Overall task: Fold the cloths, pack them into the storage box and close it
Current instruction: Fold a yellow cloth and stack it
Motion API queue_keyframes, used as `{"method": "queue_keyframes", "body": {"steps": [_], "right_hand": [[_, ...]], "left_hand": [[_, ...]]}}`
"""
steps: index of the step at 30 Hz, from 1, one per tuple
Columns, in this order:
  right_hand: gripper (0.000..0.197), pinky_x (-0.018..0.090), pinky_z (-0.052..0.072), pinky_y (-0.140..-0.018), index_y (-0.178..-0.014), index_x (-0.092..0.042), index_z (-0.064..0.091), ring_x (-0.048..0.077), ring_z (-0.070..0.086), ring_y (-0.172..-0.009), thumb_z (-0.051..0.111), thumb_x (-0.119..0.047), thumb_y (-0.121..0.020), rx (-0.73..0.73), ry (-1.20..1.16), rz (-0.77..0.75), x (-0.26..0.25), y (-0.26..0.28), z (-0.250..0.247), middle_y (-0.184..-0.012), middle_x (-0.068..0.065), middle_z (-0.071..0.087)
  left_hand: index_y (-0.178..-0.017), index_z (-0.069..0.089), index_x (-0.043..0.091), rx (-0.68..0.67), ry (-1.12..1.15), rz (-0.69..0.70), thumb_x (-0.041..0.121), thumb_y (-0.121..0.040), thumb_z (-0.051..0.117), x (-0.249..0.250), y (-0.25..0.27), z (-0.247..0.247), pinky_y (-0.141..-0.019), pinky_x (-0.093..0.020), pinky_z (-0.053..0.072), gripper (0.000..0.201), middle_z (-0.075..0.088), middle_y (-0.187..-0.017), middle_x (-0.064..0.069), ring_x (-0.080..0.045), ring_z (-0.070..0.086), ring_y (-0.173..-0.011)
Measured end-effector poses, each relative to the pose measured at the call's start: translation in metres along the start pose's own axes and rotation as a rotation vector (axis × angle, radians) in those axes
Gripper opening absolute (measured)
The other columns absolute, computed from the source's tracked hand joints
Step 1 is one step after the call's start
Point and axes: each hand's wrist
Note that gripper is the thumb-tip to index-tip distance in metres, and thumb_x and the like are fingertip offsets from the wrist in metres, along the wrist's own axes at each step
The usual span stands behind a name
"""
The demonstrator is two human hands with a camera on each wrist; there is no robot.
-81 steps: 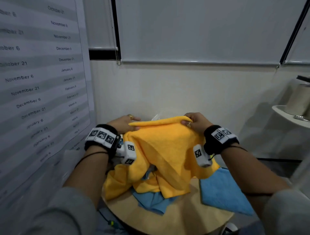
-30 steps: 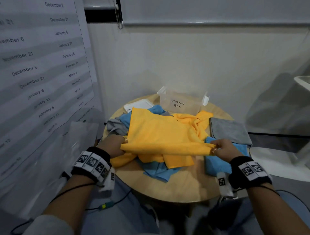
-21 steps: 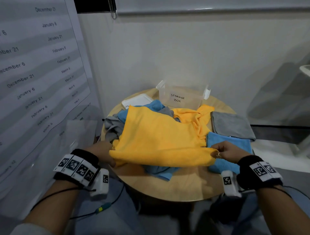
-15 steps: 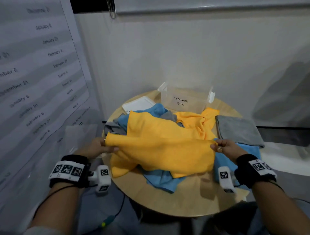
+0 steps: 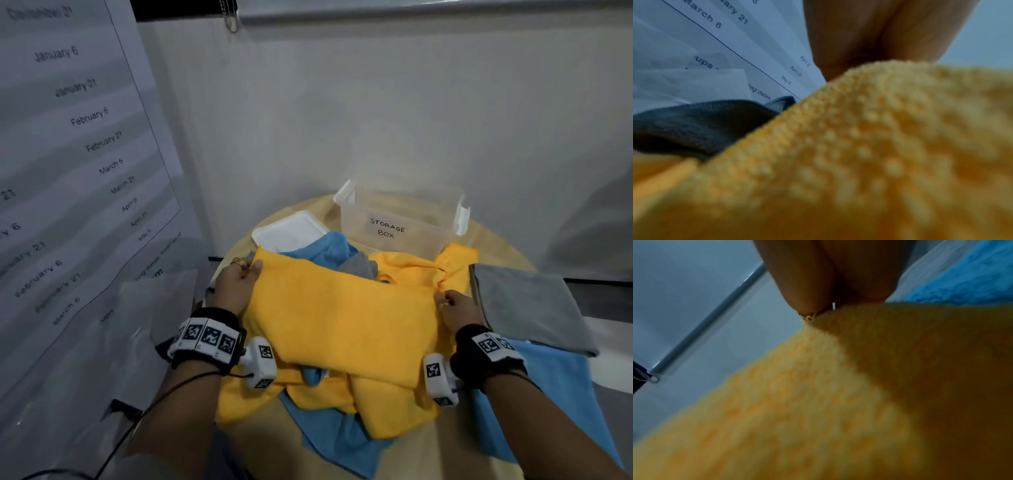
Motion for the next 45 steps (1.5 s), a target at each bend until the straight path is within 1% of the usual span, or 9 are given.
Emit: {"method": "queue_keyframes", "body": {"steps": [3,8,15,20,25,28,35,42,45], "right_hand": [[0.031,0.039,0.041,-0.088,-0.109,-0.001,0.061,0.036,0.053,-0.107,0.050,-0.027,-0.095,-0.121,0.014,0.028,0.004,-0.005,0.012,-0.112,0.021,0.060],[0.019,0.034,0.040,-0.086,-0.078,-0.011,0.063,0.029,0.053,-0.103,0.059,-0.026,-0.091,-0.164,-0.164,0.052,0.009,-0.014,0.020,-0.107,0.012,0.061],[0.027,0.038,0.042,-0.096,-0.101,-0.002,0.069,0.034,0.055,-0.110,0.061,-0.026,-0.089,0.032,-0.159,0.008,-0.001,-0.007,0.012,-0.114,0.018,0.065],[0.032,0.030,0.038,-0.085,-0.109,-0.001,0.065,0.027,0.055,-0.102,0.058,-0.026,-0.091,0.154,-0.316,-0.047,-0.009,0.007,-0.014,-0.109,0.017,0.064],[0.031,0.032,0.040,-0.086,-0.114,-0.002,0.064,0.033,0.056,-0.108,0.059,-0.022,-0.091,0.188,-0.380,-0.057,-0.008,0.018,-0.034,-0.114,0.021,0.063],[0.031,0.036,0.042,-0.091,-0.115,0.000,0.063,0.034,0.056,-0.110,0.058,-0.018,-0.091,0.208,-0.441,-0.080,-0.005,0.026,-0.044,-0.115,0.022,0.063],[0.026,0.031,0.040,-0.086,-0.113,0.004,0.063,0.033,0.057,-0.106,0.055,-0.009,-0.092,0.297,-0.499,-0.178,-0.011,0.044,-0.076,-0.111,0.023,0.064],[0.018,0.032,0.046,-0.075,-0.076,-0.016,0.063,0.013,0.051,-0.072,0.056,-0.014,-0.092,0.277,-0.785,-0.338,-0.026,0.065,-0.104,-0.071,0.002,0.058],[0.017,0.019,0.047,-0.064,-0.077,-0.017,0.064,0.005,0.053,-0.066,0.056,-0.014,-0.092,0.265,-0.857,-0.400,-0.023,0.073,-0.118,-0.063,-0.009,0.061]], "left_hand": [[-0.081,0.059,0.008,-0.011,-0.104,-0.103,0.037,-0.093,0.055,-0.003,-0.013,0.009,-0.075,-0.034,0.041,0.031,0.060,-0.085,-0.011,-0.024,0.055,-0.084],[-0.087,0.058,0.008,-0.081,-0.090,-0.145,0.044,-0.091,0.055,-0.005,-0.028,0.014,-0.063,-0.030,0.038,0.036,0.053,-0.083,-0.014,-0.021,0.050,-0.075],[-0.096,0.067,-0.001,-0.123,0.032,-0.151,0.047,-0.087,0.060,0.003,-0.032,0.014,-0.088,-0.045,0.049,0.049,0.068,-0.098,-0.021,-0.032,0.064,-0.091],[-0.095,0.062,0.008,-0.336,0.312,-0.174,0.024,-0.091,0.058,0.018,-0.010,0.006,-0.060,-0.026,0.057,0.016,0.070,-0.082,-0.006,-0.015,0.069,-0.070],[-0.095,0.066,0.004,-0.302,0.221,-0.175,0.040,-0.079,0.070,0.030,0.007,0.001,-0.092,-0.047,0.050,0.040,0.067,-0.103,-0.018,-0.034,0.063,-0.099],[-0.115,0.058,-0.006,-0.297,0.331,-0.155,0.035,-0.074,0.072,0.036,0.018,-0.003,-0.094,-0.049,0.049,0.060,0.065,-0.111,-0.023,-0.038,0.061,-0.105],[-0.085,0.061,-0.007,-0.279,0.210,-0.040,0.053,-0.059,0.081,0.030,0.030,-0.025,-0.093,-0.058,0.047,0.067,0.064,-0.093,-0.025,-0.035,0.063,-0.091],[-0.094,0.066,0.002,0.037,0.347,0.263,0.026,-0.086,0.063,0.065,0.079,-0.052,-0.067,-0.019,0.048,0.025,0.065,-0.082,-0.003,-0.008,0.059,-0.076],[-0.082,0.062,0.009,0.140,0.374,0.323,0.022,-0.089,0.060,0.066,0.089,-0.067,-0.063,-0.015,0.044,0.015,0.061,-0.065,0.012,0.002,0.055,-0.065]]}}
Point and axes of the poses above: each hand's wrist, its own y-axis away from the middle knuckle, its own z-axis out of the palm, x = y × z
